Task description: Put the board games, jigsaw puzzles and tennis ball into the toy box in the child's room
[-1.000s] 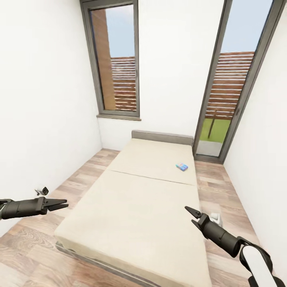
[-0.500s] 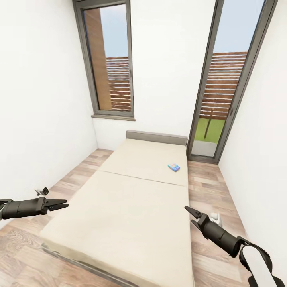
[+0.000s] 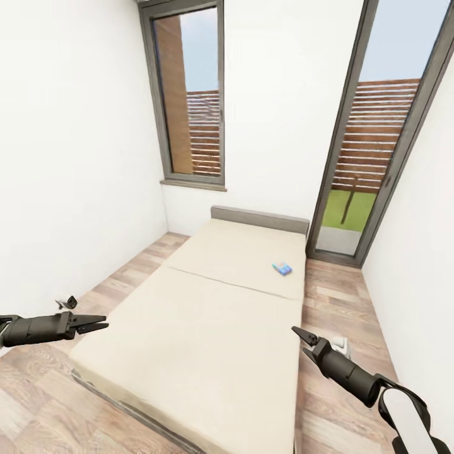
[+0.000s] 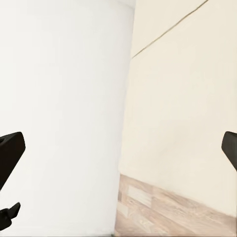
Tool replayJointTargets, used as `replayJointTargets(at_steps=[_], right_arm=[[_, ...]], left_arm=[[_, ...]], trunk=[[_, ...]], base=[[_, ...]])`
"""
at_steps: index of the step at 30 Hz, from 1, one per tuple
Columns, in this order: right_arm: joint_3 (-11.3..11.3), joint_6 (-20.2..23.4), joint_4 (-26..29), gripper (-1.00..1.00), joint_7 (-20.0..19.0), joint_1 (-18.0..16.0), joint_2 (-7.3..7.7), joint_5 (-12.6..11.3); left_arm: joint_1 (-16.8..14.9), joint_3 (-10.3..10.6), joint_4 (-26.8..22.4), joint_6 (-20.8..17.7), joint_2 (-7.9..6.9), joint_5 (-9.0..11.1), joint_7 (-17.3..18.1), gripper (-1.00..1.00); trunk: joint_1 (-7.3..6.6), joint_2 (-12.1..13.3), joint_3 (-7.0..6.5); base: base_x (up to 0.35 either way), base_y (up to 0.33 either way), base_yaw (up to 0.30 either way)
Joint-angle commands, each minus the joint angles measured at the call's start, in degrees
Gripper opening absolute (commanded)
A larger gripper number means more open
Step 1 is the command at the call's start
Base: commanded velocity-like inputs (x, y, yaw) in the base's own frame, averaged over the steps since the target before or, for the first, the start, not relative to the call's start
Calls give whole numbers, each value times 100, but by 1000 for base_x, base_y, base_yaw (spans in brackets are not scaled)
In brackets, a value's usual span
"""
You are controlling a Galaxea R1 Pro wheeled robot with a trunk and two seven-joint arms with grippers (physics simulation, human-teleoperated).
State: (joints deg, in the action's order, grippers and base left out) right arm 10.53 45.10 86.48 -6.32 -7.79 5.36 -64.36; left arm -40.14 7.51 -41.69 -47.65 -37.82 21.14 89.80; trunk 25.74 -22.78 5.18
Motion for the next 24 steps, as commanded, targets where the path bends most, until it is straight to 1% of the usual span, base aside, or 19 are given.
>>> replayJointTargets(at_steps=[1,8,24], right_arm=[[10,28,0,100,-36,-4,0,31],[-8,25,0,100,-36,-5,0,36],[-24,26,0,100,-36,-3,0,38]], left_arm=[[-11,32,3,-61,-6,21,20,100],[-11,30,3,-61,-6,21,20,100],[-11,32,3,-59,-6,21,20,100]], trunk=[[4,-13,13],[4,-13,13],[4,-13,13]], base=[[1,-220,279],[0,-79,282],[-8,-6,284]])
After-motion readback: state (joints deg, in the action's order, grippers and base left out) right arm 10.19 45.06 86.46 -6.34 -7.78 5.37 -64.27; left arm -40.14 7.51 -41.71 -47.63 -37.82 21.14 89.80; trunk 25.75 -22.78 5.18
